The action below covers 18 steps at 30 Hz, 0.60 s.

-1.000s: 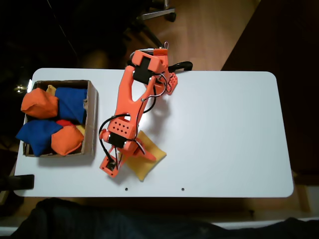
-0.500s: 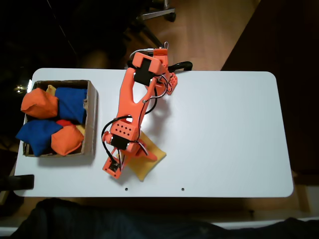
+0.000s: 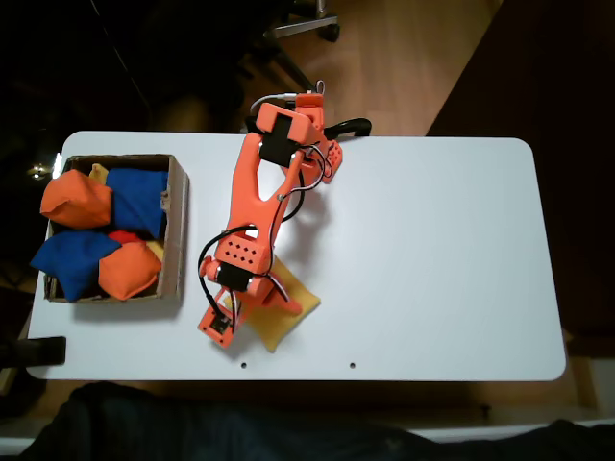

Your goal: Grasp a bag and put it in the box.

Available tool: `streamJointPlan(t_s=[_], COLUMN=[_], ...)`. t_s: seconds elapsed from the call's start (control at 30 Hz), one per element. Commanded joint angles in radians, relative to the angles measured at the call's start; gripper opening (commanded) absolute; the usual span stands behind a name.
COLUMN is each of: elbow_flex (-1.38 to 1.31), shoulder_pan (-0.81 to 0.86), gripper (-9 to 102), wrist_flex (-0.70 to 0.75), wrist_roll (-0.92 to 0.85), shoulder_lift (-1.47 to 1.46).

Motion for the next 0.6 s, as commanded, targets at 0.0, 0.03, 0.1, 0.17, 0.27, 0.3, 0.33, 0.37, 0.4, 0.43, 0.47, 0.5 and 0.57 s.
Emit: streamJointPlan(t_s=[0.0, 0.03, 0.1, 0.17, 0.27, 0.3, 0.33, 0.37, 0.4, 0.43, 0.47, 0.5, 0.57], elbow_flex=[-0.051, -0.051, -0.052, -0.052, -0.052, -0.052, -0.052, -0.052, -0.052, -0.052, -0.052, -0.052, -0.051], shoulder_pan=[-0.008, -0.009, -0.012, -0.014, -0.014, -0.014, -0.014, -0.014, -0.012, -0.012, -0.011, -0.011, -0.011], gripper=[73, 73, 70, 68, 64, 63, 62, 60, 58, 57, 55, 53, 46], wrist_flex=[-0.029, -0.035, -0.041, -0.048, -0.057, -0.057, -0.060, -0.060, -0.061, -0.061, -0.061, -0.063, -0.063], wrist_roll=[0.025, 0.031, 0.037, 0.043, 0.051, 0.051, 0.051, 0.051, 0.051, 0.051, 0.051, 0.051, 0.051], shoulder_lift=[0.002, 0.002, 0.002, 0.002, 0.002, 0.002, 0.002, 0.002, 0.003, 0.003, 0.005, 0.005, 0.006])
